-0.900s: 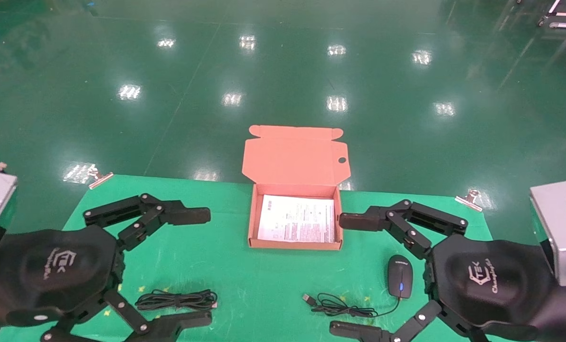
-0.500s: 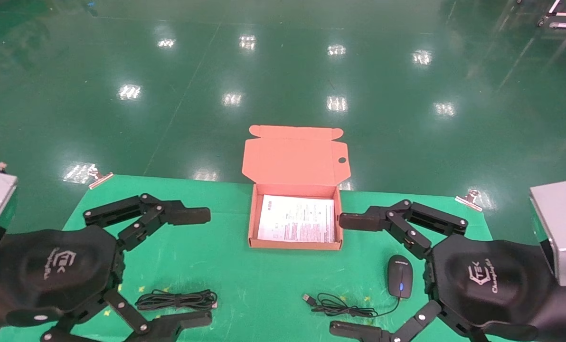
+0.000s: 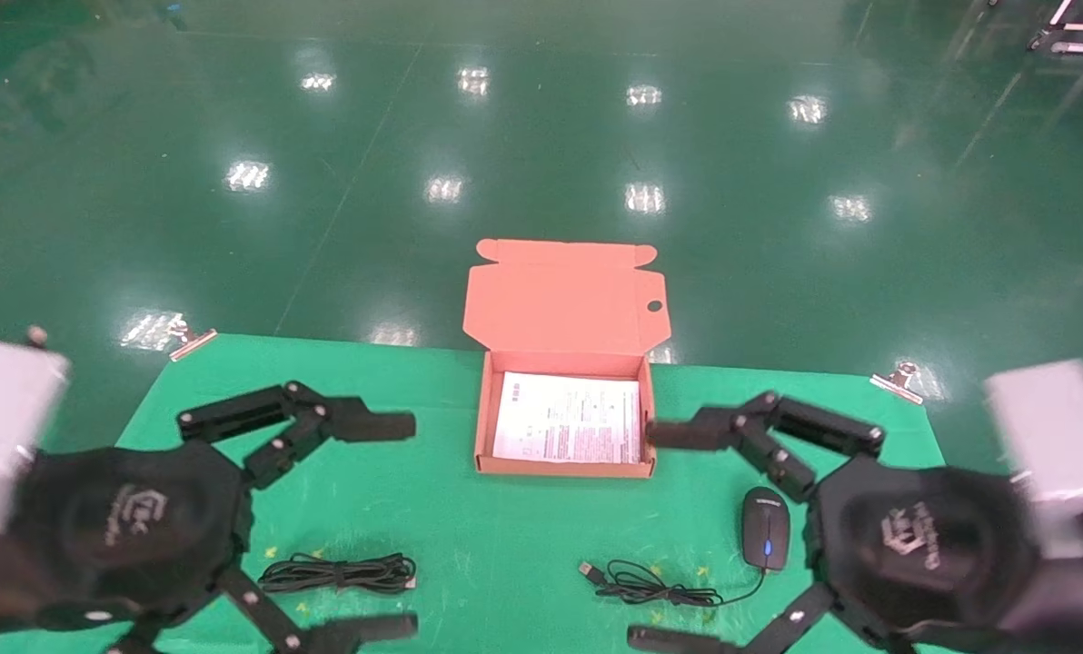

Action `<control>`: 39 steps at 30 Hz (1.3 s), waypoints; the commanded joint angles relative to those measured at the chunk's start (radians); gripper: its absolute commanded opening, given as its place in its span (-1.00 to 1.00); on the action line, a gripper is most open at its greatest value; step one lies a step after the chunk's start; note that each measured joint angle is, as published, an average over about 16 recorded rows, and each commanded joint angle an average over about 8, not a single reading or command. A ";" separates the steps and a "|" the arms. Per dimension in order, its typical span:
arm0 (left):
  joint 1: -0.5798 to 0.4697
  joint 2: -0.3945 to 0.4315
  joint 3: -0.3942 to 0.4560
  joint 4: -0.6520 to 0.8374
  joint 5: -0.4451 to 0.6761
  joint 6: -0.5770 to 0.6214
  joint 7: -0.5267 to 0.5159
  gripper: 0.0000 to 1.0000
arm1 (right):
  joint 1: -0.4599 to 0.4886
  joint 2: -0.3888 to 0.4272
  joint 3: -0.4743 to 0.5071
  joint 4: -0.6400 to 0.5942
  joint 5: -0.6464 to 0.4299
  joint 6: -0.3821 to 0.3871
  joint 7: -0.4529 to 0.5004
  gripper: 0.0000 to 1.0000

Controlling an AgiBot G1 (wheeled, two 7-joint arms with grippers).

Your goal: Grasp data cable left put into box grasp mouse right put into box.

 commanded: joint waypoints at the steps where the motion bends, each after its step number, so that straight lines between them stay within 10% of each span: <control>1: -0.017 0.000 0.012 -0.014 0.035 -0.003 0.000 1.00 | 0.009 0.006 -0.009 0.009 -0.031 -0.002 -0.004 1.00; 21: -0.252 0.149 0.308 -0.042 0.642 0.004 0.073 1.00 | 0.344 -0.106 -0.412 0.042 -0.669 -0.038 -0.148 1.00; 39: -0.245 0.296 0.507 -0.037 1.170 -0.103 -0.013 1.00 | 0.290 -0.216 -0.570 0.044 -1.043 0.136 -0.123 1.00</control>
